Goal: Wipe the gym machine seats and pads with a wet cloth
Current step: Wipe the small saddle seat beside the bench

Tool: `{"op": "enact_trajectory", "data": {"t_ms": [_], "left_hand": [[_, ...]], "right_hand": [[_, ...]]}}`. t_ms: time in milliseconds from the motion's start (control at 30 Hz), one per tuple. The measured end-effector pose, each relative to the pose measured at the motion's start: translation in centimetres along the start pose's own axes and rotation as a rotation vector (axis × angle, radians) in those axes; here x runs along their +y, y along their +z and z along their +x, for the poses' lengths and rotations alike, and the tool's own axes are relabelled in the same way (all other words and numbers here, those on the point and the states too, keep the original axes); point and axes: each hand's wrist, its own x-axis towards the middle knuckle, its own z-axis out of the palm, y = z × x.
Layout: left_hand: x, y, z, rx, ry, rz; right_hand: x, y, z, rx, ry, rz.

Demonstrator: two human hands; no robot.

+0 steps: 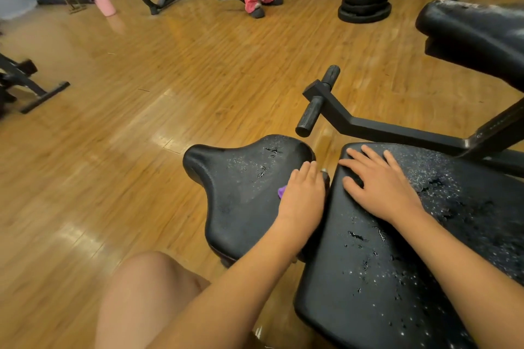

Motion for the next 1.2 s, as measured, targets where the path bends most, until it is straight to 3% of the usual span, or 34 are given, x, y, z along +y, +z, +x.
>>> {"op": "enact_trajectory", "data": {"t_ms": [133, 267, 633, 833, 1033, 1200], "left_hand": [[-0.3, 0.1, -8.6, 0.022, -0.001, -0.128], [-3.2, 0.4, -13.2, 0.051, -0.188, -0.287], [-14.9, 0.5, -4.8, 0.313, -0.662, -0.461], [-12.7, 0.6, -7.2, 0.309, -0.610, -0.448], [-2.2, 0.9, -14.8, 0.237, -0.481, -0.355], [-4.0, 0.6, -13.3, 0.218, -0.554, -0.427]], "right_hand": [[0.2, 0.3, 0.0, -0.011, -0.012, 0.002], [0.0, 0.4, 0.0, -0.016, -0.013, -0.003], [-0.3, 0.4, 0.1, -0.024, -0.013, 0.000], [-0.2, 0.2, -0.1, -0.017, -0.015, -0.011], [-0.2, 0.3, -0.1, -0.016, -0.014, -0.014], [-0.3, 0.3, 0.0, -0.010, -0.015, 0.001]]}}
